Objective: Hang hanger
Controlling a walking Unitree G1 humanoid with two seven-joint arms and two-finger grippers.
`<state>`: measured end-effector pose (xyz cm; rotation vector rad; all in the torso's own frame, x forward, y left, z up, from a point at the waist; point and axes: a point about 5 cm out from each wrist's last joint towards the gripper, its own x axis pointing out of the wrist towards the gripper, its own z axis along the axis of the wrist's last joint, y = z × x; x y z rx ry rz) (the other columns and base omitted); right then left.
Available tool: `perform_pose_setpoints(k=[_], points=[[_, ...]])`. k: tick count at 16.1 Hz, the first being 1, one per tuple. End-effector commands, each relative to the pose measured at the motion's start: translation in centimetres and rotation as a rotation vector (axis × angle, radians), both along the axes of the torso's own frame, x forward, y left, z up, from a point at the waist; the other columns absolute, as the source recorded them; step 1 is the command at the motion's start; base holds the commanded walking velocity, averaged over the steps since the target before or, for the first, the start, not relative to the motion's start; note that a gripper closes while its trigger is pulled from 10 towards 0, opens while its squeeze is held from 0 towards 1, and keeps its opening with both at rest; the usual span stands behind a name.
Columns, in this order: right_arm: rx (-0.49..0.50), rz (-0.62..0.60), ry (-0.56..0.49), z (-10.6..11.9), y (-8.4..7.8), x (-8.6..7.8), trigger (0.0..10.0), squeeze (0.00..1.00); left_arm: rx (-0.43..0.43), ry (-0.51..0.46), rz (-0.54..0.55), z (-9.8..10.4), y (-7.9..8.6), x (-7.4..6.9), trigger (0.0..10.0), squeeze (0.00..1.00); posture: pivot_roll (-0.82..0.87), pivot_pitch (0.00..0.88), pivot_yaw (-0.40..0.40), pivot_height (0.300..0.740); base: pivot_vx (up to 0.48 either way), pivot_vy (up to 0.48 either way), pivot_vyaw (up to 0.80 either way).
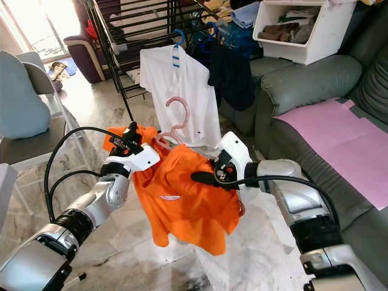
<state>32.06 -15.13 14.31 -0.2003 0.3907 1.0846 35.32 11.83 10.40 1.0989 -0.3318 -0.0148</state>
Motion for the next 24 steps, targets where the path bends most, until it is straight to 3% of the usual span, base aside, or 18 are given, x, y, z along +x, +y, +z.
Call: perform_pose_setpoints(k=[1, 2, 3, 4, 5, 6, 11, 13, 14, 15, 19, 21, 23, 24], points=[[-0.006, 0.006, -0.04, 0.9, 0.5, 0.7, 0.0, 0.0, -0.009, -0.023, -0.062, 0.5, -1.2, -0.1, 10.0, 0.0, -0.23, 0.0, 0.099, 0.74, 0.0, 0.0, 0.0], [-0.008, 0.01, -0.044, 0.9, 0.7, 0.9, 0.0, 0.0, -0.009, -0.024, -0.067, 0.5, -1.3, -0.2, 10.0, 0.0, -0.23, 0.0, 0.099, 0.74, 0.0, 0.0, 0.0], [-0.021, 0.028, -0.049, 1.0, 0.8, 1.1, 1.2, 0.0, -0.01, -0.025, -0.071, 0.4, -1.4, -0.2, 10.0, 0.0, -0.23, 0.0, 0.099, 0.74, 0.0, 0.0, 0.0], [-0.01, 0.023, -0.046, 1.1, 0.8, 1.3, 10.0, 0.0, -0.012, -0.026, -0.073, 0.4, -1.5, -0.3, 10.0, 0.0, -0.23, 0.0, 0.096, 0.74, 0.0, 0.0, 0.0], [-0.008, 0.025, -0.046, 1.1, 0.8, 1.4, 9.9, 0.0, -0.013, -0.026, -0.073, 0.4, -1.5, -0.3, 10.0, 0.0, -0.23, 0.0, 0.096, 0.74, 0.0, 0.0, 0.0], [0.019, 0.022, -0.054, 1.4, 0.8, 1.4, 10.0, 1.0, -0.015, -0.027, -0.072, 0.4, -1.5, -0.3, 10.0, 0.0, -0.23, 0.0, 0.093, 0.74, 0.0, 0.0, 0.0], [0.126, -0.02, -0.06, 3.2, -0.6, 1.8, 10.0, 1.0, -0.024, -0.023, -0.073, 0.3, -1.7, -0.3, 10.0, 0.0, -0.24, 0.0, 0.093, 0.74, 0.0, 0.0, 0.0], [0.125, 0.001, -0.033, 3.2, -1.0, 1.5, 10.0, 0.97, -0.028, -0.02, -0.078, 0.3, -1.9, -0.4, 10.0, 0.0, -0.24, 0.0, 0.093, 0.74, 0.0, 0.0, 0.0], [0.123, 0.049, -0.009, 3.1, -0.7, 1.0, 10.0, 0.44, -0.031, -0.019, -0.081, 0.3, -2.1, -0.4, 10.0, 0.0, -0.24, 0.0, 0.093, 0.74, 0.0, 0.0, 0.0], [0.124, 0.103, 0.015, 3.0, -0.5, 0.4, 10.0, 0.0, -0.033, -0.019, -0.084, 0.3, -2.1, -0.4, 10.0, 0.0, -0.24, 0.0, 0.092, 0.74, 0.0, 0.0, 0.0], [0.107, 0.187, 0.052, 4.1, -1.3, -0.4, 10.0, 0.0, -0.033, -0.014, -0.083, 0.2, -2.1, -0.5, 10.0, 0.0, -0.24, 0.0, 0.088, 0.74, 0.0, 0.0, 0.0], [0.071, 0.114, 0.021, 4.6, -2.2, 0.5, 10.0, 0.0, -0.032, -0.012, -0.081, 0.1, -2.0, -0.4, 10.0, 0.0, -0.25, 0.0, 0.089, 0.74, 0.0, 0.0, 0.0], [0.049, 0.098, 0.034, 3.6, -1.9, 0.6, 10.0, 0.0, -0.034, -0.015, -0.089, 0.2, -2.4, -0.5, 10.0, 0.0, -0.25, 0.0, 0.089, 0.74, 0.0, 0.0, 0.0], [0.057, 0.108, 0.043, 3.2, -1.5, 0.6, 9.5, 0.0, -0.038, -0.017, -0.096, 0.3, -2.6, -0.5, 10.0, 0.0, -0.25, 0.0, 0.091, 0.74, 0.0, 0.0, 0.0]])
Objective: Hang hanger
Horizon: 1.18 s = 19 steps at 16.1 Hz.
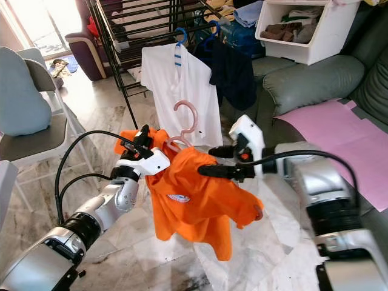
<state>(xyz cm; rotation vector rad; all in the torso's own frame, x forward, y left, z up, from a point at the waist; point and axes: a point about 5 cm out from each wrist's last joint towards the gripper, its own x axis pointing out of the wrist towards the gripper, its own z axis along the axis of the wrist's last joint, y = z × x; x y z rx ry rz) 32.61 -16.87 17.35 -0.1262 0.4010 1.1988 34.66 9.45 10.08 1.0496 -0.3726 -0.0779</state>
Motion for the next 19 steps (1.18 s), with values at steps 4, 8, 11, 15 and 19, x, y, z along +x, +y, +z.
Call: perform_pose_setpoints(k=[4, 8, 11, 15, 19], points=[[0.011, 0.042, 0.029, -0.8, 1.5, 0.2, 0.0, 0.0, -0.004, -0.021, -0.032, 0.6, -0.5, 0.1, 10.0, 0.0, -0.24, 0.0, 0.091, 0.74, 0.0, 0.0, 0.0], [-0.013, 0.043, 0.042, -1.4, 1.4, 0.3, 0.0, 0.0, -0.006, -0.018, -0.029, 0.5, -0.5, 0.1, 10.0, 0.0, -0.24, 0.0, 0.084, 0.74, 0.0, 0.0, 0.0], [-0.017, 0.03, 0.037, -1.5, 1.0, 0.4, 0.0, 0.0, -0.006, -0.014, -0.037, 0.4, -0.6, -0.1, 10.0, 0.0, -0.25, 0.0, 0.087, 0.74, 0.0, 0.0, 0.0], [0.0, -0.013, 0.016, -1.6, 0.9, 0.7, 0.0, 0.0, -0.007, -0.014, -0.047, 0.5, -0.8, 0.0, 10.0, 0.0, -0.25, 0.0, 0.09, 0.74, 0.0, 0.0, 0.0], [0.037, -0.076, 0.004, -1.9, 0.9, 1.0, 0.0, 0.0, -0.007, -0.015, -0.044, 0.4, -0.7, -0.1, 10.0, 0.0, -0.24, 0.0, 0.086, 0.74, 0.0, 0.0, 0.0]])
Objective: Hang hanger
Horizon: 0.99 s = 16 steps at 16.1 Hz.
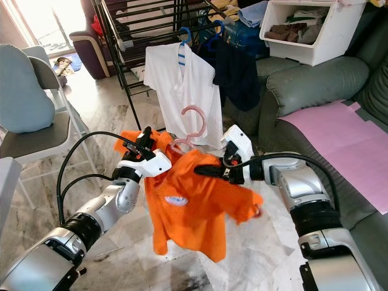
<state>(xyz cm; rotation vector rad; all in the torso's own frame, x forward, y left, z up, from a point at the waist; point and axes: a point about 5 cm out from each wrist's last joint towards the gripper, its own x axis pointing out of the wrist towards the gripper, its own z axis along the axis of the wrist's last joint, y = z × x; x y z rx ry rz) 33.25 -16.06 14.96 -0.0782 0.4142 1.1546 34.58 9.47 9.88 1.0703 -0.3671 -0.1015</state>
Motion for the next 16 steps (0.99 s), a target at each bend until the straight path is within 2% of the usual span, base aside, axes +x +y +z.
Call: perform_pose_setpoints(k=[1, 6, 10, 11, 12, 13, 16], points=[[0.027, -0.041, -0.026, 0.3, 0.1, 0.4, 0.0, 0.0, -0.031, -0.028, -0.03, 0.6, -0.6, 0.0, 10.0, 0.0, -0.23, 0.0, 0.085, 0.74, 0.0, 0.0, 0.0], [0.027, -0.084, -0.035, -0.2, 0.2, 0.5, 0.0, 0.0, -0.023, -0.028, -0.035, 0.8, -0.4, 0.1, 10.0, 0.0, -0.23, 0.0, 0.086, 0.74, 0.0, 0.0, 0.0], [0.025, -0.133, -0.068, -0.2, 0.4, 0.8, 0.0, 0.0, -0.004, 0.011, -0.104, 0.9, -0.3, 0.2, 10.0, 0.0, -0.22, 0.0, 0.101, 0.74, 0.0, 0.0, 0.0], [0.016, -0.154, -0.078, -0.5, 0.4, 0.7, 0.0, 0.0, -0.014, 0.04, -0.147, 0.9, -0.3, 0.0, 10.0, 0.66, -0.22, 0.0, 0.101, 0.74, 0.0, 0.0, 0.0], [0.012, -0.158, -0.083, -0.6, 0.5, 0.7, 0.0, 0.0, -0.034, 0.069, -0.178, 0.8, -0.4, -0.1, 10.0, 1.0, -0.22, 0.0, 0.101, 0.74, 0.0, 0.0, 0.0], [0.0, -0.164, -0.097, -0.8, 0.7, 0.6, 0.0, 0.0, -0.046, 0.121, -0.212, 0.5, -0.4, -0.3, 10.0, 1.0, -0.22, 0.0, 0.104, 0.74, 0.0, 0.0, 0.0], [0.011, -0.184, -0.112, -0.7, 0.9, 0.6, 0.0, 0.0, -0.03, 0.161, -0.271, 0.0, -0.8, -0.7, 10.0, 1.0, -0.22, 0.0, 0.105, 0.74, 0.0, 0.0, 0.0]])
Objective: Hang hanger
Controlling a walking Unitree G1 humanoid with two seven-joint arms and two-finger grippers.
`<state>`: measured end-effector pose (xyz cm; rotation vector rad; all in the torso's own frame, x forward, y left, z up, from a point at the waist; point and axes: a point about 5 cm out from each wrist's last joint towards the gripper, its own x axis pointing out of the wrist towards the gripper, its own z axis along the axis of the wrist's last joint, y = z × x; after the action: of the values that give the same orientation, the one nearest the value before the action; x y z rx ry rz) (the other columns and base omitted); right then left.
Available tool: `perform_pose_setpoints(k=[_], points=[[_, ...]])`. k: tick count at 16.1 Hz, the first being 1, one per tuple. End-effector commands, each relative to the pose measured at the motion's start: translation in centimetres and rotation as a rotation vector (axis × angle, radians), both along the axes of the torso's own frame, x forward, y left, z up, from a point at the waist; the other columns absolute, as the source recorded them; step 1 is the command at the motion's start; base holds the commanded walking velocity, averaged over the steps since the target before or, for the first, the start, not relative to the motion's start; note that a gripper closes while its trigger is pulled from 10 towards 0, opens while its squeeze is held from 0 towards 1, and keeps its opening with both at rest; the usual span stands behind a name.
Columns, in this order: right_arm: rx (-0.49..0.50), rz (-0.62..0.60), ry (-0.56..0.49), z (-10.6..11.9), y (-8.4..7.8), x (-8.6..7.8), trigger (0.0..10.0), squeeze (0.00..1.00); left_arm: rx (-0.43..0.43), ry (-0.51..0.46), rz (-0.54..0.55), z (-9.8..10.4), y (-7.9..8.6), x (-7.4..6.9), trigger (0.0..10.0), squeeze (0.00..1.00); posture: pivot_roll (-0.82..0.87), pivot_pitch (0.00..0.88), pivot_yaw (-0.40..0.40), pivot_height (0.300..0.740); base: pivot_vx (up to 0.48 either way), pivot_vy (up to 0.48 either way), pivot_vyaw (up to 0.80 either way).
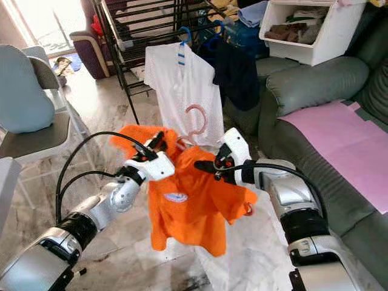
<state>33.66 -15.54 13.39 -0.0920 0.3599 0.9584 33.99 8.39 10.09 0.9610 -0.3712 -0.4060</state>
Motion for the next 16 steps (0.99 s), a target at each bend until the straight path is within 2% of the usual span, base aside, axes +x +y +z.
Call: perform_pose_setpoints(k=[1, 3, 5, 7, 9, 10, 11, 12, 13, 16], points=[[0.025, -0.004, -0.053, 0.9, 0.4, 0.2, 0.0, 0.0, 0.01, 0.016, -0.033, -0.3, 0.1, -0.3, 10.0, 1.0, -0.22, 0.0, 0.107, 0.74, 0.0, 0.0, 0.0], [0.005, -0.032, -0.072, 0.6, 0.3, 0.1, 0.0, 0.0, -0.027, 0.092, -0.149, -0.5, -0.7, -1.1, 10.0, 1.0, -0.23, 0.0, 0.103, 0.74, 0.0, 0.0, 0.0], [-0.024, -0.097, -0.097, 0.4, -0.2, 0.1, 0.0, 0.0, -0.094, 0.192, -0.211, -1.0, -0.5, -1.8, 10.0, 1.0, -0.23, 0.0, 0.102, 0.74, 0.0, 0.0, 0.0], [-0.052, -0.147, -0.117, 0.2, -0.5, 0.0, 0.0, 0.0, -0.171, 0.262, -0.173, -1.4, 0.5, -1.8, 10.0, 1.0, -0.23, 0.0, 0.104, 0.74, 0.0, 0.0, 0.0], [-0.114, -0.247, -0.153, -0.7, -1.3, -0.7, 0.0, 0.0, -0.429, 0.399, -0.003, -1.9, 3.3, -1.6, 10.0, 1.0, -0.23, 0.0, 0.106, 0.74, 0.0, 0.0, 0.0], [-0.121, -0.275, -0.155, -1.0, -1.5, -1.0, 0.0, 0.0, -0.508, 0.43, 0.049, -2.1, 4.0, -1.6, 10.0, 1.0, -0.23, 0.0, 0.106, 0.74, 0.0, 0.0, 0.0], [-0.143, -0.336, -0.168, -1.5, -1.9, -1.6, 0.0, 0.0, -0.645, 0.466, 0.157, -2.2, 5.5, -1.5, 10.0, 1.0, -0.23, 0.0, 0.104, 0.74, 0.0, 0.0, 0.0], [-0.149, -0.357, -0.17, -1.7, -2.0, -1.8, 0.0, 0.0, -0.69, 0.476, 0.19, -2.3, 5.9, -1.5, 10.0, 1.0, -0.23, 0.0, 0.104, 0.74, 0.0, 0.0, 0.0], [-0.173, -0.415, -0.192, -2.2, -2.3, -2.6, 0.0, 0.0, -0.806, 0.505, 0.271, -2.5, 7.0, -1.9, 10.0, 1.0, -0.23, 0.0, 0.102, 0.74, 0.0, 0.0, 0.0], [-0.173, -0.552, -0.229, -2.4, -2.9, -3.6, 0.0, 0.0, -0.881, 0.522, 0.302, -2.0, 7.8, -2.8, 10.0, 1.0, -0.23, 0.0, 0.1, 0.74, 0.0, 0.0, 0.0]])
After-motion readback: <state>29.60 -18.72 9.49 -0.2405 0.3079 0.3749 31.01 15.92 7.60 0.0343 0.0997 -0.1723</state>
